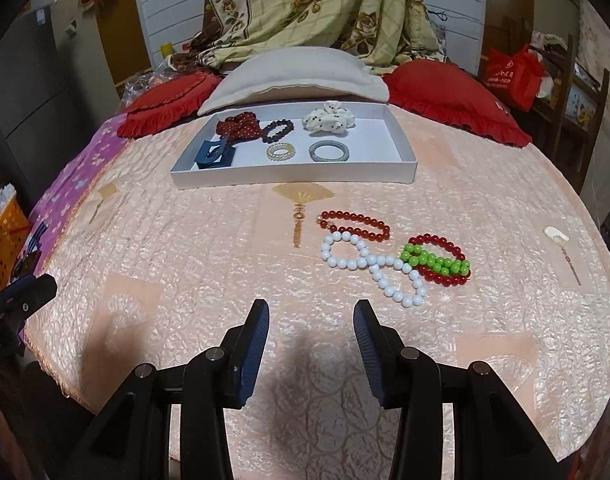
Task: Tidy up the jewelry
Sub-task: 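Withdraw both open tools from the tray toward the remaining bracelets, then grasp the red bead bracelet with left tool while right reaches white pearl bracelet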
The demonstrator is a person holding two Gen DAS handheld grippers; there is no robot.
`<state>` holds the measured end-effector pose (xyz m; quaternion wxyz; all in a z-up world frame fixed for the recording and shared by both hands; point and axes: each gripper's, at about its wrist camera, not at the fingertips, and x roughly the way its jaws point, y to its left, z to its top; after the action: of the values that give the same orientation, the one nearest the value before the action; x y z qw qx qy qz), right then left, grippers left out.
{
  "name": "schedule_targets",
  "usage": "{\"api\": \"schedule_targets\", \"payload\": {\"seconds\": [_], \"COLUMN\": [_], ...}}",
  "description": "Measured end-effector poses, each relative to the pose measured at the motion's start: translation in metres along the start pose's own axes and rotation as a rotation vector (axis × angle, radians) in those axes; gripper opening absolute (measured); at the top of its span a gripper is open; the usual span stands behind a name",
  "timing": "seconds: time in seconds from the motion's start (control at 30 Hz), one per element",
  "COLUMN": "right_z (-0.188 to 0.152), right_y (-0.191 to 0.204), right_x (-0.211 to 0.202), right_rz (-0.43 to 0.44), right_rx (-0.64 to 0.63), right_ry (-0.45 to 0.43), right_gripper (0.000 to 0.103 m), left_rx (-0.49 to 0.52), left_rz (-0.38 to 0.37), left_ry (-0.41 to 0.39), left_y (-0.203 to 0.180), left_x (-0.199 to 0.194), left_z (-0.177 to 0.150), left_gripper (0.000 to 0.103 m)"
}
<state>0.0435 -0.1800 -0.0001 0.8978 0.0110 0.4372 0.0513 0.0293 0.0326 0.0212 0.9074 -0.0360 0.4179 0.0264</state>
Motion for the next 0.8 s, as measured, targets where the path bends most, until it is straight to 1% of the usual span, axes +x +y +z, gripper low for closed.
{"api": "schedule_targets", "payload": {"seconds": [0.2,0.33,0.43,0.53,0.6,0.7,0.8], "right_z": [-0.001,-0.001,0.001,0.014,0.027,0.047,0.069], "right_y": [-0.001,-0.005,-0.01,-0.021,-0.026,-0.03,-0.032], "right_x": [0.008,0.016,0.024,0.033,0.041,0.058,0.08], "right_rz": [0.004,0.01,0.025,0.067,0.078,0.094,0.089], "right_rx": [0.001,0.016,0.022,0.035,0.029,0.001,-0.018], "right_ry": [0.02,0.036,0.051,0.047,0.045,0.041,0.053], "right_gripper": [0.042,0.042,0.042,0.042,0.042,0.042,0.042], "left_rx": [0.011,0.018,0.028,0.033,0.042,0.035,0.029], "left_rz": [0.008,0.018,0.042,0.096,0.125,0.12,0.117], "left_ry": [0.012,0.034,0.049,0.039,0.039,0.054,0.062], "left_y": [-0.003,-0.005,-0.006,-0.005,-0.005,-0.004,-0.002], "left_x": [0.007,0.018,0.027,0.035,0.041,0.05,0.056], "left_z": [-0.001,-0.001,0.0,0.0,-0.002,-0.004,-0.003], "left_gripper": [0.042,0.042,0.042,0.042,0.042,0.042,0.042]}}
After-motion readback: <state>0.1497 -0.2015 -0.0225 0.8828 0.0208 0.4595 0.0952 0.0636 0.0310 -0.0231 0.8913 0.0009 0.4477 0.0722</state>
